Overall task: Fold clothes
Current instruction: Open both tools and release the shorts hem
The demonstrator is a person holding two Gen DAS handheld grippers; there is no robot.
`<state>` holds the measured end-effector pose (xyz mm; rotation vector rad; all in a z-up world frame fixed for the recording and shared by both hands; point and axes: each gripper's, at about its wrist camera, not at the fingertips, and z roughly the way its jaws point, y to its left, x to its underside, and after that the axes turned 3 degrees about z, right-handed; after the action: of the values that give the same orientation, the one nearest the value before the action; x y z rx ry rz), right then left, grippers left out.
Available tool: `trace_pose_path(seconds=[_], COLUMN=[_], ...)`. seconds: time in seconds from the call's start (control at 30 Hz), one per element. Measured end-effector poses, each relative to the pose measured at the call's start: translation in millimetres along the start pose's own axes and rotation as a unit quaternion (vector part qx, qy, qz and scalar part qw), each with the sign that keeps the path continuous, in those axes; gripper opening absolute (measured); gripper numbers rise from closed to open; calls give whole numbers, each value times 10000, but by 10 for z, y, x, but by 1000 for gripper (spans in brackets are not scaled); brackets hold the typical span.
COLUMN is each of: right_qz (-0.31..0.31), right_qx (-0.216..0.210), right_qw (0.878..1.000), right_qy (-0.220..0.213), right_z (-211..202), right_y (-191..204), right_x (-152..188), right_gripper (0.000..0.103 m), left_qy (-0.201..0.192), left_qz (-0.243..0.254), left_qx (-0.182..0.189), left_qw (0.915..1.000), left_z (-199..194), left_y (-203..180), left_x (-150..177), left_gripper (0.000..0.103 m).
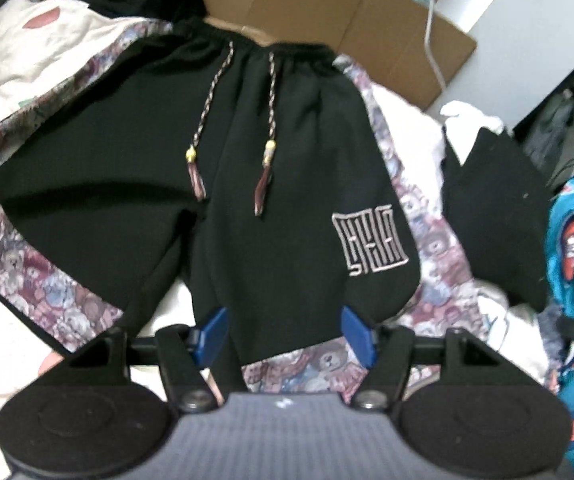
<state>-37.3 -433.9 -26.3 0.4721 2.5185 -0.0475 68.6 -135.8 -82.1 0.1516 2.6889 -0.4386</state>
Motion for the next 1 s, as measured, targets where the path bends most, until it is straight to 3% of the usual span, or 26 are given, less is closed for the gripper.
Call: trace_pose_path(seconds=[0.23, 0.47, 0.67, 0.83, 1.0], right_qz=[67, 94, 47, 29, -153], right_qx=[11, -94, 76, -64, -317], right_qw=[9998, 9992, 9991, 9996, 9994], right_qy=[-187, -373, -416, -281, -52], right_z=[6, 94, 186, 305, 470], right_y=[340, 517, 609, 713, 931], right_x=[127, 256, 428, 510, 542], right_gripper=[36, 38, 39, 45, 50], left_qy=[-238, -389, -391, -358, -235], left_qz=[235, 659, 738, 1065, 860], left_qx=[334, 438, 343, 139, -123], left_qw=[9989, 9961, 9959, 9936, 9959], left_z=[-154, -285, -277, -222, -137], left_y=[113, 166, 367, 723, 1171], left_x=[-8, 70, 116, 82, -15], left_gripper=[68, 77, 78, 82, 82])
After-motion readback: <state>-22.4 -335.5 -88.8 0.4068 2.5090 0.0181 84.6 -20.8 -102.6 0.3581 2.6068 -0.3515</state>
